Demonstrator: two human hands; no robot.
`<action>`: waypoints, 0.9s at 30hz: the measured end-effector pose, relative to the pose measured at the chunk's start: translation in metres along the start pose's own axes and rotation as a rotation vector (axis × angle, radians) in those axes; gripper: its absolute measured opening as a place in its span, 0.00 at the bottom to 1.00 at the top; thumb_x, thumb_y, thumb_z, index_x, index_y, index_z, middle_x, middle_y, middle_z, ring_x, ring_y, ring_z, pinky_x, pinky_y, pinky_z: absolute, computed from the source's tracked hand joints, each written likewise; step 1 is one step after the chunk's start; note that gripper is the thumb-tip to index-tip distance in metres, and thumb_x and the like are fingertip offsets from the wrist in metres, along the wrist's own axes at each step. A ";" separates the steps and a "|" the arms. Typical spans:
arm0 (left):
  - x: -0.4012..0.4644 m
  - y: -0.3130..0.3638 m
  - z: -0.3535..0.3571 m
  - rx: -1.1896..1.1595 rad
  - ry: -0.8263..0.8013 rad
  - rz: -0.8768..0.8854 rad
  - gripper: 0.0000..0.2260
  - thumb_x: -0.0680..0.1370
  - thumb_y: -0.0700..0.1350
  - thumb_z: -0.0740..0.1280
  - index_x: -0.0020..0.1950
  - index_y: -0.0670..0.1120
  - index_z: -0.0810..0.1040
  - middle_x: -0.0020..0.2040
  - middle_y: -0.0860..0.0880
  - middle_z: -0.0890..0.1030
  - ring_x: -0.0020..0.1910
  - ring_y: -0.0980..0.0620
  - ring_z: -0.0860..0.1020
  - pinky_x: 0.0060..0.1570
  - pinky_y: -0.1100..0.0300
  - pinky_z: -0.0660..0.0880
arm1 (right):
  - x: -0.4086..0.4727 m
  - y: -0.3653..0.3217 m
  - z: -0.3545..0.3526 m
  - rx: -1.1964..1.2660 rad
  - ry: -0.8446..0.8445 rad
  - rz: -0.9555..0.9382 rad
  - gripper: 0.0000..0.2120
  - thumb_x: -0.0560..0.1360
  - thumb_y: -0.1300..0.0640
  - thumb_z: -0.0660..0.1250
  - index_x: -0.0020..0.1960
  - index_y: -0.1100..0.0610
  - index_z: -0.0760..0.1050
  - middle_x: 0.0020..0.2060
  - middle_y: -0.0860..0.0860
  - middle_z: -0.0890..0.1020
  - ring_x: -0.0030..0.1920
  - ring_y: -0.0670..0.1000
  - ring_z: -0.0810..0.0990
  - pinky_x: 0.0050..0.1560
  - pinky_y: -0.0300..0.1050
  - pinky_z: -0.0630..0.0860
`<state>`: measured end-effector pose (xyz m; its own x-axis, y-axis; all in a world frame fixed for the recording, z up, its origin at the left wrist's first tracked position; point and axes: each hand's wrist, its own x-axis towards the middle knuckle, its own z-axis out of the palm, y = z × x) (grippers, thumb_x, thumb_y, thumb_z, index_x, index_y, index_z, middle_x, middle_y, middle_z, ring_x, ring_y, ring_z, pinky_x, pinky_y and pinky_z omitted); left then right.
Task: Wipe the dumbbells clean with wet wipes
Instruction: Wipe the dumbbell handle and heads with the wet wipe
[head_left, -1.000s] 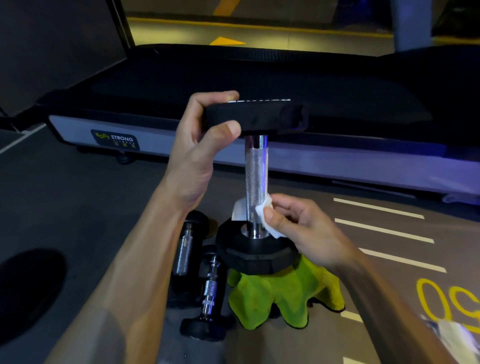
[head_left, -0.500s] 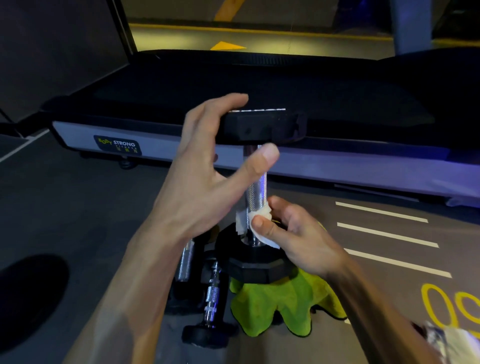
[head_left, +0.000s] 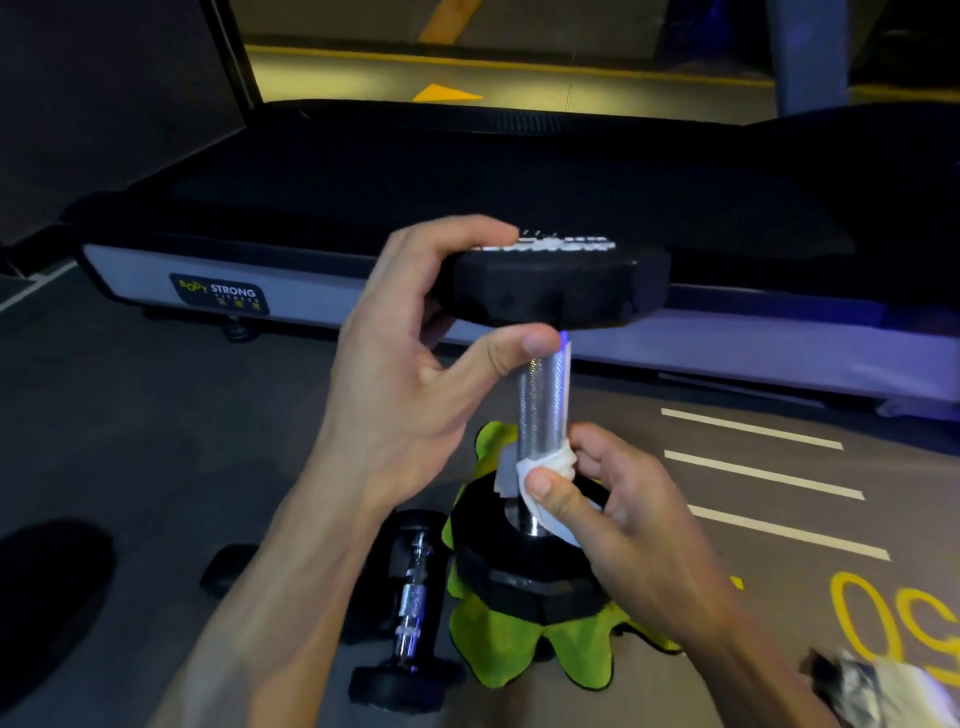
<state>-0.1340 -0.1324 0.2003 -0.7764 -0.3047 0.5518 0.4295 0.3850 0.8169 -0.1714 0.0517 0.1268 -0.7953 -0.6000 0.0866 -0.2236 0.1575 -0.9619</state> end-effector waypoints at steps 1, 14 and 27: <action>0.002 -0.002 0.003 -0.031 -0.023 -0.006 0.22 0.73 0.56 0.78 0.64 0.59 0.76 0.64 0.45 0.79 0.61 0.45 0.82 0.62 0.48 0.80 | -0.002 -0.001 -0.003 0.011 0.020 0.011 0.04 0.81 0.54 0.71 0.55 0.53 0.81 0.50 0.47 0.88 0.55 0.47 0.85 0.56 0.48 0.82; 0.014 -0.020 -0.003 -0.099 -0.134 -0.010 0.18 0.80 0.45 0.73 0.67 0.46 0.72 0.55 0.56 0.76 0.52 0.64 0.77 0.57 0.66 0.75 | -0.010 -0.013 -0.003 -0.243 0.363 -0.034 0.11 0.69 0.50 0.82 0.46 0.46 0.81 0.43 0.40 0.83 0.44 0.41 0.80 0.44 0.28 0.72; 0.015 -0.018 0.002 -0.078 -0.136 -0.004 0.19 0.78 0.51 0.73 0.66 0.51 0.73 0.57 0.54 0.76 0.56 0.59 0.78 0.59 0.64 0.76 | 0.009 -0.030 0.000 -0.354 0.346 -0.289 0.07 0.75 0.53 0.79 0.41 0.50 0.82 0.36 0.48 0.79 0.36 0.48 0.76 0.36 0.38 0.68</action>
<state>-0.1540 -0.1423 0.1936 -0.8312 -0.1834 0.5249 0.4564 0.3140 0.8325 -0.1718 0.0419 0.1565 -0.7985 -0.3751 0.4708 -0.5873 0.3139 -0.7460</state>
